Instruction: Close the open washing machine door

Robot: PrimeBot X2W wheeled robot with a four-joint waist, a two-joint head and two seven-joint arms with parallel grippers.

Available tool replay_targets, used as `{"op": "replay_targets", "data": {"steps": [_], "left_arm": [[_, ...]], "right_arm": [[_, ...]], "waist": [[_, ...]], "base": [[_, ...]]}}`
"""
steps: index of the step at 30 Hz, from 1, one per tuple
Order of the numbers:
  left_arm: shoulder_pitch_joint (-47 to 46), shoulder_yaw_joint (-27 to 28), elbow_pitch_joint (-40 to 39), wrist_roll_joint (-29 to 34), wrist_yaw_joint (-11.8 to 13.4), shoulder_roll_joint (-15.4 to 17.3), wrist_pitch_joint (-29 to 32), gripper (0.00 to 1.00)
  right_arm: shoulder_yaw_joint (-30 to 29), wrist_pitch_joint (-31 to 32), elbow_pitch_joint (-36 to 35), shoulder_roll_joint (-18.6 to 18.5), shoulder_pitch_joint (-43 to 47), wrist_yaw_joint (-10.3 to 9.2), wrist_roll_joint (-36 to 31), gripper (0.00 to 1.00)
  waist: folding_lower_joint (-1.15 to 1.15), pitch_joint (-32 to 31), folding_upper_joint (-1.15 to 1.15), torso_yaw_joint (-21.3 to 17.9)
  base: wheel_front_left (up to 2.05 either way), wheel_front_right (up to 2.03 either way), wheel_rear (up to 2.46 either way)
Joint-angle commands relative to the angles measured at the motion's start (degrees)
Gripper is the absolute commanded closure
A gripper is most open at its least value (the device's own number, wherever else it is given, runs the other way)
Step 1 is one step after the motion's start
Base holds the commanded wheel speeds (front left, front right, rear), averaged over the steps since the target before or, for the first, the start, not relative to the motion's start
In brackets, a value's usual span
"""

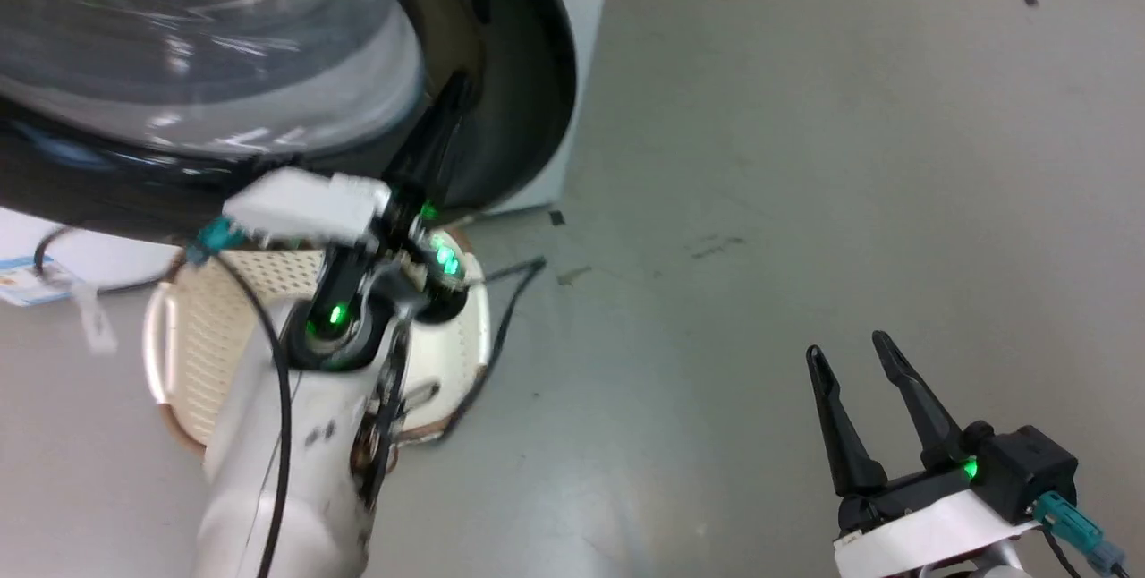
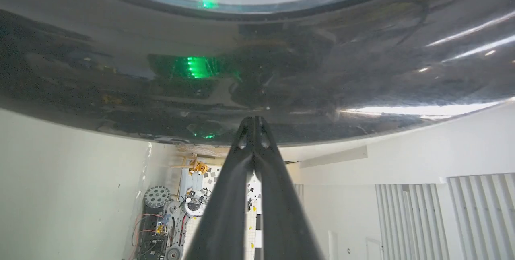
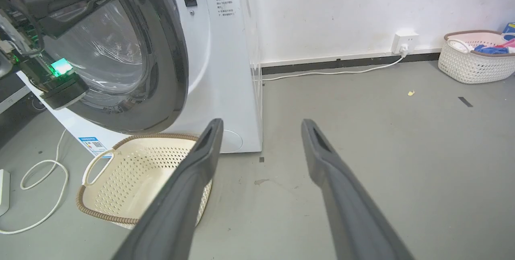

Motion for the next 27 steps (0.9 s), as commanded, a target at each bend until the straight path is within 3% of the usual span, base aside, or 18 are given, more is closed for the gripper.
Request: {"op": "replay_targets", "data": {"steps": [1,5,10,11,12,15,18,23,24,25,27], "left_arm": [[3.0,0.4,-1.6,0.2,-0.6,0.6,0.3,1.0],[12.8,1.0,-13.0,5.3,-0.6,3.1,0.4,1.0],[26.2,-2.1,-26.2,20.1,-0.6,9.2,-5.1,1.0],[28.2,-2.7,-27.8,23.5,-0.6,10.5,-7.7,0.71],[29.8,-3.4,-28.9,27.0,-0.6,11.8,-10.7,0.02],[32.9,-5.6,-30.0,37.5,-0.6,15.8,-20.5,0.0],[34.6,-4.8,-28.4,48.2,-0.6,17.6,-24.6,0.0],[37.3,4.0,-30.6,69.4,2.0,12.9,-25.0,0.0],[37.3,4.0,-30.6,69.4,2.0,12.9,-25.0,0.0],[39.1,4.9,-31.1,77.1,1.9,11.5,-25.0,0.0],[40.7,3.9,-30.7,84.3,1.9,11.1,-25.0,0.0]], "right_arm": [[0.0,-0.3,-0.3,0.0,0.0,0.05,-0.4,0.0],[-0.5,-0.3,-1.4,0.0,0.7,0.05,-1.6,0.0],[-0.9,-0.3,-2.6,0.0,1.9,0.05,-2.9,0.0],[-1.1,-0.3,-2.8,0.0,2.2,0.05,-3.2,0.0],[-1.4,-0.3,-3.0,0.0,2.5,0.05,-3.5,0.0],[-2.1,-0.3,-3.4,0.0,3.5,0.05,-4.6,0.0],[-2.6,-0.3,-3.7,0.0,4.5,0.05,-5.1,0.0],[-1.8,-0.3,-3.7,0.0,5.3,0.05,-5.7,0.0],[-1.8,-0.3,-3.7,0.0,5.3,0.05,-5.7,0.0],[-1.5,-0.3,-3.8,0.0,5.5,0.05,-5.6,0.0],[-1.3,-0.3,-3.8,0.0,5.8,0.05,-5.6,0.0]], "waist": [[-0.01,-2.1,0.0,1.8],[-0.01,-5.2,0.0,5.1],[-0.01,-9.2,0.0,10.1],[-0.01,-9.8,0.0,11.2],[-0.01,-10.5,0.0,12.3],[-0.01,-12.2,0.0,15.4],[-0.01,-13.6,0.0,18.2],[-0.01,-14.8,0.0,21.0],[-0.01,-14.8,0.0,21.0],[-0.01,-15.1,0.0,21.7],[-0.01,-15.3,0.0,22.4]], "base": [[0.0,0.0,0.0],[0.0,0.0,0.0],[0.0,0.0,0.0],[0.0,0.0,0.0],[0.0,0.0,0.0],[0.0,0.0,0.0],[0.0,0.0,0.0],[0.0,0.0,0.0],[0.0,0.0,0.0],[0.0,0.0,0.0],[0.0,0.0,0.0]]}}
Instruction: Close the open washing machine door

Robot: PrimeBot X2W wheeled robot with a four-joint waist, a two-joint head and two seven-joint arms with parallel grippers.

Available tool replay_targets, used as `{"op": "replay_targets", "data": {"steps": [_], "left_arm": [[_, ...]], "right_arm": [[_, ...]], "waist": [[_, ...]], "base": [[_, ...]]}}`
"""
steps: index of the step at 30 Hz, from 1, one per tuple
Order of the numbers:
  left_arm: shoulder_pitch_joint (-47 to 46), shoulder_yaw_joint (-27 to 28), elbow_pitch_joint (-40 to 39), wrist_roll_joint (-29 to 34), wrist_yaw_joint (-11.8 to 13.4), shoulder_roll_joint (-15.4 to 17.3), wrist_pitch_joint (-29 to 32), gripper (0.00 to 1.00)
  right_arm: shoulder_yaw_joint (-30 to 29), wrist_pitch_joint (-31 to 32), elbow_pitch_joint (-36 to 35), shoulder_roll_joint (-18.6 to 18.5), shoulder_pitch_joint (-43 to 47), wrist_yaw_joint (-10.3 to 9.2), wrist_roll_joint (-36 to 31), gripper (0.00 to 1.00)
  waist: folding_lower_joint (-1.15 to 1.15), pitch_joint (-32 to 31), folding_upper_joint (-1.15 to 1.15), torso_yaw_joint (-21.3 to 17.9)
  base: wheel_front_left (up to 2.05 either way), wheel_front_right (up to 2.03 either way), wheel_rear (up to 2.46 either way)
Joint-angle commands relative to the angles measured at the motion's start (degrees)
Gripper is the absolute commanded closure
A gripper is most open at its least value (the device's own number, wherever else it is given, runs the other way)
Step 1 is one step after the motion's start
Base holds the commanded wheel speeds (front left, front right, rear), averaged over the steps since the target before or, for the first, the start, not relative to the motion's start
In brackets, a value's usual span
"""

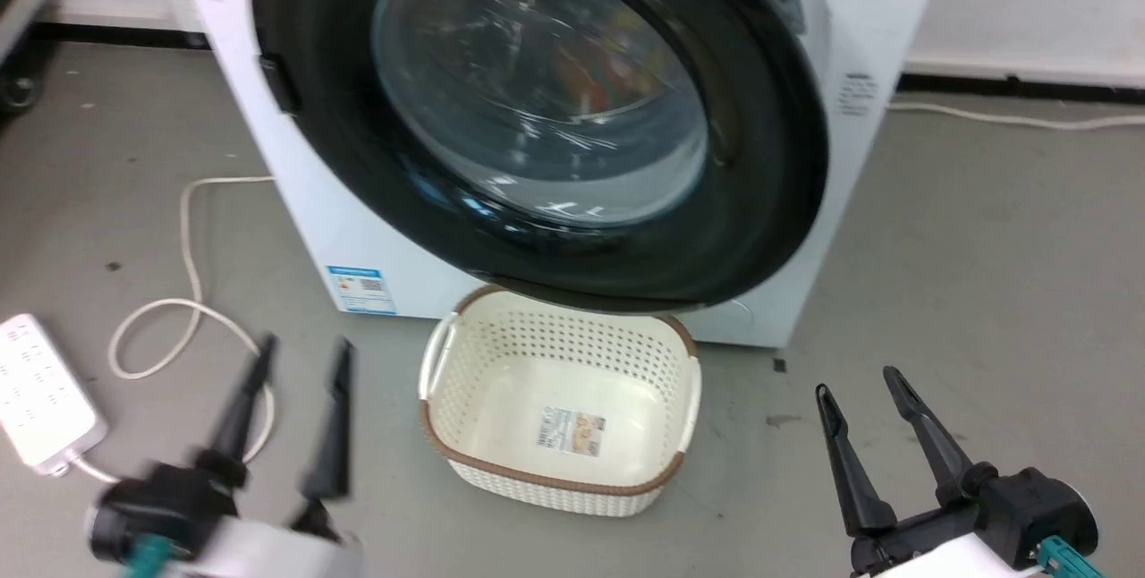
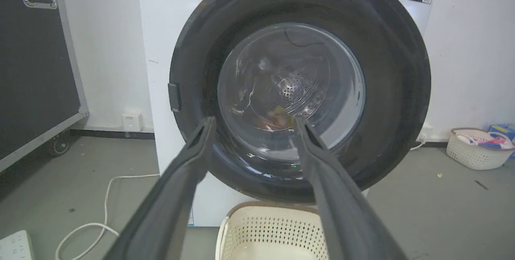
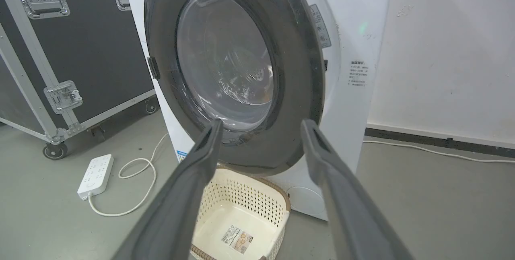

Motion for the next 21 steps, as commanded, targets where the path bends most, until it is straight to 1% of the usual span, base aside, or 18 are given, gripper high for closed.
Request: {"op": "replay_targets", "data": {"steps": [1,2,3,4,5,6,7,9,10,11,17,19,21], "left_arm": [[1.4,-0.9,0.3,4.0,0.2,-0.6,-0.2,0.0],[1.4,-0.9,0.3,4.0,0.2,-0.6,-0.2,0.0],[2.3,-1.4,0.9,7.2,0.4,-2.1,-0.2,0.0],[2.6,-1.5,1.1,8.4,0.5,-2.7,-0.2,0.0],[2.6,-1.5,1.1,8.4,0.5,-2.7,-0.2,0.0],[3.1,-1.8,1.4,10.3,0.5,-3.8,-0.2,0.0],[3.1,-1.8,1.4,10.3,0.5,-3.8,-0.2,0.0],[3.1,-2.1,2.5,11.9,0.1,-4.7,-0.2,0.0],[3.1,-2.1,2.5,11.9,0.1,-4.7,-0.2,0.0],[2.6,-2.0,3.1,12.4,-0.3,-5.2,-0.2,0.0],[1.1,-1.3,3.2,13.3,-0.9,-6.4,-0.2,0.0],[-0.1,-1.3,3.1,14.0,-1.3,-6.7,-0.2,0.0],[-0.5,-1.3,3.0,14.2,-1.4,-6.7,-0.2,0.0]], "right_arm": [[0.1,-0.3,-0.3,0.0,0.9,0.05,-0.2,0.0],[0.1,-0.3,-0.3,0.0,0.9,0.05,-0.2,0.0],[0.1,-0.3,-0.2,0.0,1.2,0.05,-0.1,0.0],[0.1,-0.3,-0.1,0.0,1.2,0.05,0.0,0.0],[0.1,-0.3,-0.1,0.0,1.2,0.05,0.0,0.0],[0.0,-0.3,0.0,0.0,1.1,0.05,0.0,0.0],[0.0,-0.3,0.0,0.0,1.1,0.05,0.0,0.0],[-0.2,-0.3,0.3,0.0,0.8,0.05,0.5,0.64],[-0.2,-0.3,0.3,0.0,0.8,0.05,0.5,0.64],[-0.3,-0.3,0.5,0.0,0.4,0.05,0.4,1.0],[0.1,-0.3,0.7,0.0,-2.1,0.05,-0.7,1.0],[1.2,-0.3,1.5,0.0,-5.4,0.05,-2.5,1.0],[1.6,-0.3,2.0,-0.2,-6.8,0.05,-3.3,1.0]], "waist": [[0.01,-0.7,0.0,1.3],[0.01,-0.7,0.0,1.3],[0.01,-0.7,0.0,1.9],[0.01,-0.7,0.0,2.1],[0.01,-0.7,0.0,2.1],[0.01,-0.2,0.0,2.5],[0.01,-0.2,0.0,2.5],[0.01,0.6,0.0,3.1],[0.01,0.6,0.0,3.1],[0.01,1.5,0.0,3.6],[0.01,4.6,0.0,4.7],[0.01,7.1,0.0,5.3],[0.01,8.1,0.0,5.6]], "base": [[0.0,0.0,0.0],[0.0,0.0,0.0],[0.0,0.0,0.0],[0.0,0.0,0.0],[0.0,0.0,0.0],[0.0,0.0,0.0],[0.0,0.0,0.0],[0.0,0.0,0.0],[0.0,0.0,0.0],[0.0,0.0,0.0],[0.0,0.0,0.0],[0.0,0.0,0.0],[0.0,0.0,0.0]]}}
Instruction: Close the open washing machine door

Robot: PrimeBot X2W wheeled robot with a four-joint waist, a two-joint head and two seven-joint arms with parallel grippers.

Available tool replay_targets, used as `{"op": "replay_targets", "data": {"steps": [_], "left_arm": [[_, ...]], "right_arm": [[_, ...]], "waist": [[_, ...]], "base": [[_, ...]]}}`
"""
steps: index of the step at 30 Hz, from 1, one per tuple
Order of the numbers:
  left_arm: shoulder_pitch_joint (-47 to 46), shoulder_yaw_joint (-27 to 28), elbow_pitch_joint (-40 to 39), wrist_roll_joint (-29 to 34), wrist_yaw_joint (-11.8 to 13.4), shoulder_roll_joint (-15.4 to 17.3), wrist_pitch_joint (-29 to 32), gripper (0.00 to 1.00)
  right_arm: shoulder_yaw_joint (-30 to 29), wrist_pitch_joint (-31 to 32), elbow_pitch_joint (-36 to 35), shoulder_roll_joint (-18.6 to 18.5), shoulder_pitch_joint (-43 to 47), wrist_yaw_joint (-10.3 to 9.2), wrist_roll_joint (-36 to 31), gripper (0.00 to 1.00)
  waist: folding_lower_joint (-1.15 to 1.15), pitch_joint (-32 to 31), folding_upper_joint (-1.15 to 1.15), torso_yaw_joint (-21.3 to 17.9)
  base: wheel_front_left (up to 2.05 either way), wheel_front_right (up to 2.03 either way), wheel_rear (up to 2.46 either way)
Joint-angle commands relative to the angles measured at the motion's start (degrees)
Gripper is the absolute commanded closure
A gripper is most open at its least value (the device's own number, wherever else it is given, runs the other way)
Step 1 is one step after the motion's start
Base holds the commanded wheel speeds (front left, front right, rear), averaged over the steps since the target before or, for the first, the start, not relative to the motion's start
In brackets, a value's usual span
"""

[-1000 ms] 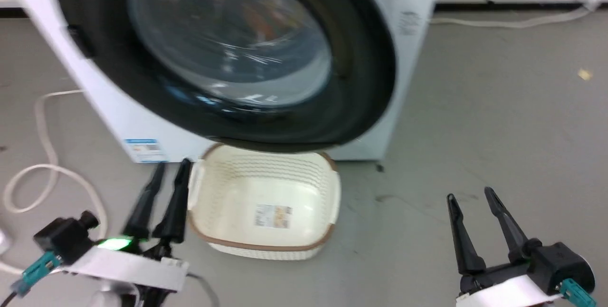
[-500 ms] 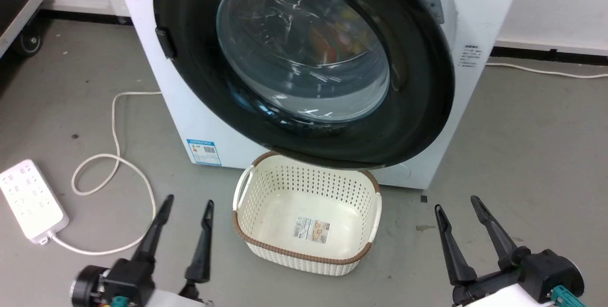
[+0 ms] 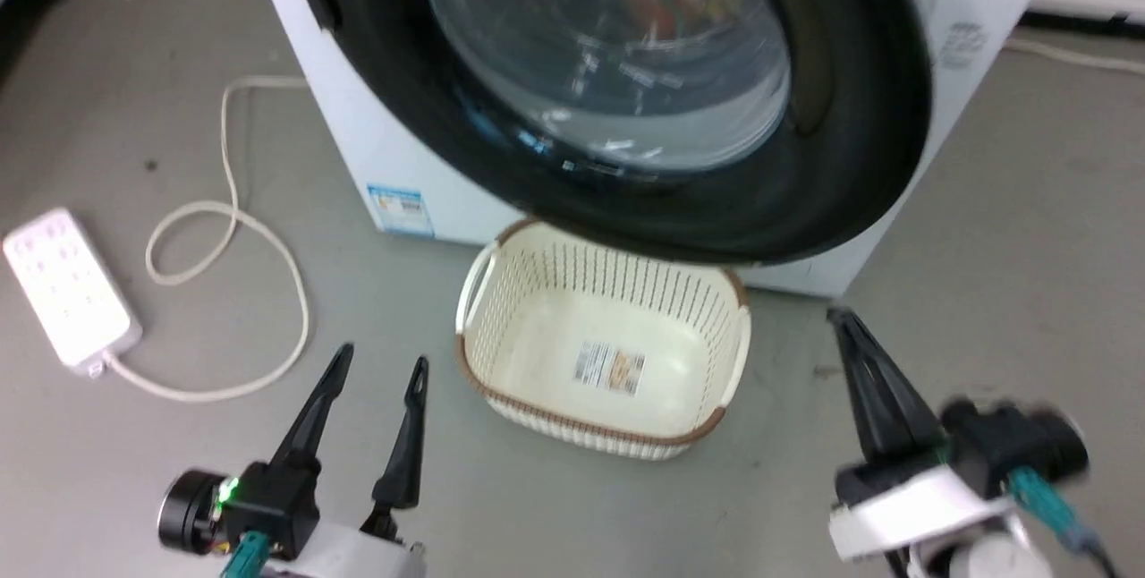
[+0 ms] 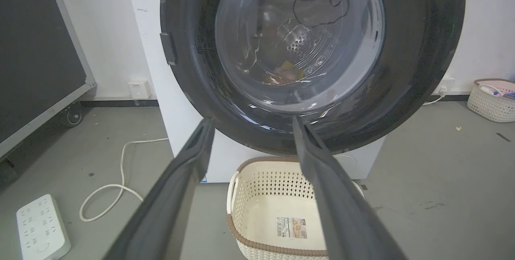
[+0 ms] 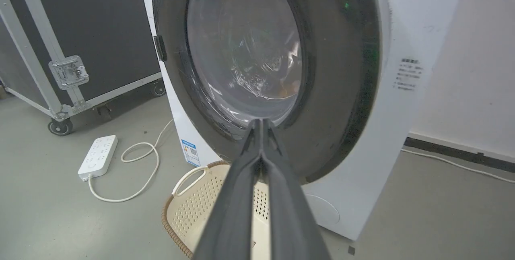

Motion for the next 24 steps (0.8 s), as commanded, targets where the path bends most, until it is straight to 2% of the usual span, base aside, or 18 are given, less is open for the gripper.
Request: {"op": "replay_targets", "data": {"steps": [1,3,6,7,9,16,24], "left_arm": [[-1.0,0.1,-0.2,0.3,-0.2,-0.3,-0.2,0.0],[-2.6,0.1,-0.4,0.4,-0.5,-0.6,-0.2,0.0],[-3.8,0.1,-0.6,0.3,-0.7,-0.7,-0.2,0.0],[-5.2,0.4,-0.8,0.1,-0.8,-1.1,-0.2,0.0],[-6.1,0.5,-0.6,-0.1,-0.9,-1.3,-0.2,0.0],[-8.4,0.3,-0.2,-0.5,-1.1,-2.2,-0.2,0.0],[-9.6,0.2,-0.3,-0.6,-1.2,-3.0,-0.2,0.0]], "right_arm": [[0.2,-0.2,0.4,-0.6,-1.8,0.05,-0.6,1.0],[0.9,0.9,1.4,-3.2,-7.5,0.05,-1.2,1.0],[0.7,2.0,2.0,-4.8,-11.4,0.05,-0.2,1.0],[1.3,4.3,4.1,-8.6,-16.9,0.05,1.3,1.0],[1.7,5.8,6.2,-11.1,-20.6,0.05,2.5,1.0],[0.8,9.2,14.0,-16.5,-31.8,0.05,6.8,1.0],[-4.3,11.5,22.1,-19.4,-41.2,0.05,7.5,1.0]], "waist": [[-0.01,2.3,0.0,0.9],[-0.01,5.3,0.0,1.8],[-0.01,7.0,0.0,2.4],[-0.01,9.5,0.0,3.5],[-0.01,11.0,0.0,4.2],[-0.01,14.2,0.0,7.0],[-0.01,16.2,0.0,9.1]], "base": [[0.0,0.0,0.0],[0.0,0.0,0.0],[0.0,0.0,0.0],[0.0,0.0,0.0],[0.0,0.0,0.0],[0.0,0.0,0.0],[0.0,0.0,0.0]]}}
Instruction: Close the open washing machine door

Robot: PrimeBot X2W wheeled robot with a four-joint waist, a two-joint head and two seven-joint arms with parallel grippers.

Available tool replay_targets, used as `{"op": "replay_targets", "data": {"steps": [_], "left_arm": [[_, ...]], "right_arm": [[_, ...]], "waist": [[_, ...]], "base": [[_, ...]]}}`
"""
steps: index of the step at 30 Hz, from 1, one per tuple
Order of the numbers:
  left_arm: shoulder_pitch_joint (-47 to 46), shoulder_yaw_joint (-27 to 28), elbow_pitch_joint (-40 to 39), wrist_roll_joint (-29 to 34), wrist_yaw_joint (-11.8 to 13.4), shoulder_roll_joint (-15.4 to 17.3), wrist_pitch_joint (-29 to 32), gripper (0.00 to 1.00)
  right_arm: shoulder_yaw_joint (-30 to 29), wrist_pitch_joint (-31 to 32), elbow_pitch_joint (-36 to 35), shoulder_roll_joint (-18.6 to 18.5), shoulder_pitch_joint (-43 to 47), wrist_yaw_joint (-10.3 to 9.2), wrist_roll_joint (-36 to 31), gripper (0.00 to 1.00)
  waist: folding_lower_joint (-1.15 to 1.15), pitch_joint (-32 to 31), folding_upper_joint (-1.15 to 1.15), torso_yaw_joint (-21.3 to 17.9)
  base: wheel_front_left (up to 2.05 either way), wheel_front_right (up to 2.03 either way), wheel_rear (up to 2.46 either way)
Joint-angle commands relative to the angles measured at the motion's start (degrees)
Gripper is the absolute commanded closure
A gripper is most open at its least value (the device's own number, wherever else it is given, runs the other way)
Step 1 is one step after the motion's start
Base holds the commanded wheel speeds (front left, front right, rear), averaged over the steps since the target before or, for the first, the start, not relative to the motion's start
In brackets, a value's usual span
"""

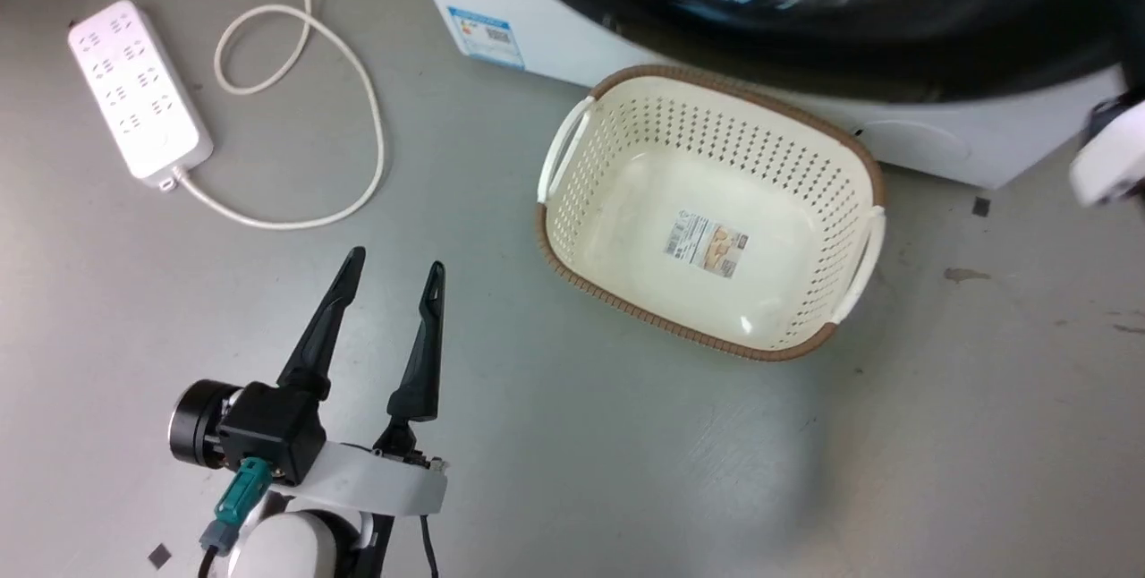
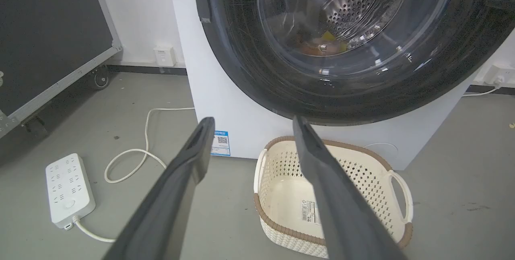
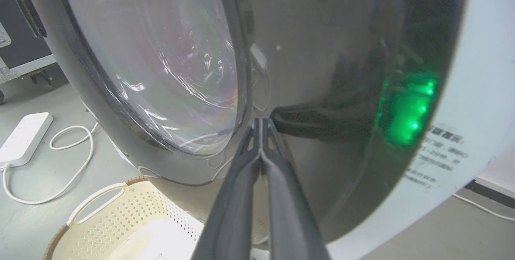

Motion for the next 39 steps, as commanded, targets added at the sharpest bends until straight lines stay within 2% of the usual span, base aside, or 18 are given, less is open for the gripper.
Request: {"op": "replay_targets", "data": {"steps": [1,10,17,18,19,20,24,29,35,39], "left_arm": [[-0.9,-0.1,-0.1,-0.2,-0.2,-0.2,-0.2,0.0],[-1.5,0.0,0.3,-0.2,-0.2,-0.6,-0.2,0.0],[-0.9,0.3,1.3,-0.2,-0.2,-0.7,-0.2,0.0],[-0.5,0.5,1.5,-0.3,-0.2,-0.7,-0.2,0.0],[-0.2,0.9,1.7,-0.4,-0.2,-0.8,-0.2,0.0],[0.3,1.1,1.9,-0.6,-0.2,-0.9,-0.2,0.0],[2.3,1.7,3.2,0.2,-0.2,-1.0,-0.2,0.0],[5.2,2.8,4.9,1.1,-0.1,-1.1,-0.2,0.0],[7.5,3.9,6.4,0.1,-0.1,-1.2,-0.2,0.0],[8.3,2.9,7.4,0.4,-0.2,-0.7,-0.2,0.0]], "right_arm": [[-1.3,0.3,1.0,-0.6,-1.7,-0.11,-0.3,1.0],[-7.2,-0.6,5.3,1.6,-7.2,-0.11,-3.1,1.0],[-6.9,-4.5,7.5,3.4,-3.1,-0.11,-3.3,1.0],[-7.1,-5.5,7.3,4.0,-1.8,-0.11,-2.8,0.98],[-7.0,-6.4,7.0,4.6,-0.3,-0.11,-2.5,0.35],[-6.4,-7.1,6.5,5.2,1.5,-0.11,-2.2,0.0],[-5.2,-9.1,3.1,7.5,10.5,-0.11,-0.8,0.0],[-4.2,-10.6,-4.5,11.0,22.2,-0.11,-0.8,0.0],[-6.5,-11.6,-15.6,15.8,34.5,-0.11,-4.1,0.0],[-8.5,-11.7,-20.0,18.1,41.7,-0.11,-5.1,0.0]], "waist": [[-0.01,0.5,0.0,0.5],[-0.01,0.8,0.0,0.7],[-0.01,-3.9,0.0,-0.6],[-0.01,-4.9,0.0,-0.9],[-0.01,-6.1,0.0,-1.2],[-0.01,-7.2,0.0,-1.5],[-0.01,-12.1,0.0,-2.9],[-0.01,-17.7,0.0,-5.5],[-0.01,-22.0,0.0,-8.1],[-0.01,-23.7,0.0,-9.3]], "base": [[0.0,0.0,0.0],[0.0,0.0,0.0],[0.0,0.0,0.0],[0.0,0.0,0.0],[0.0,0.0,0.0],[0.0,0.0,0.0],[0.0,0.0,0.0],[0.0,0.0,0.0],[0.0,0.0,0.0],[0.0,0.0,0.0]]}}
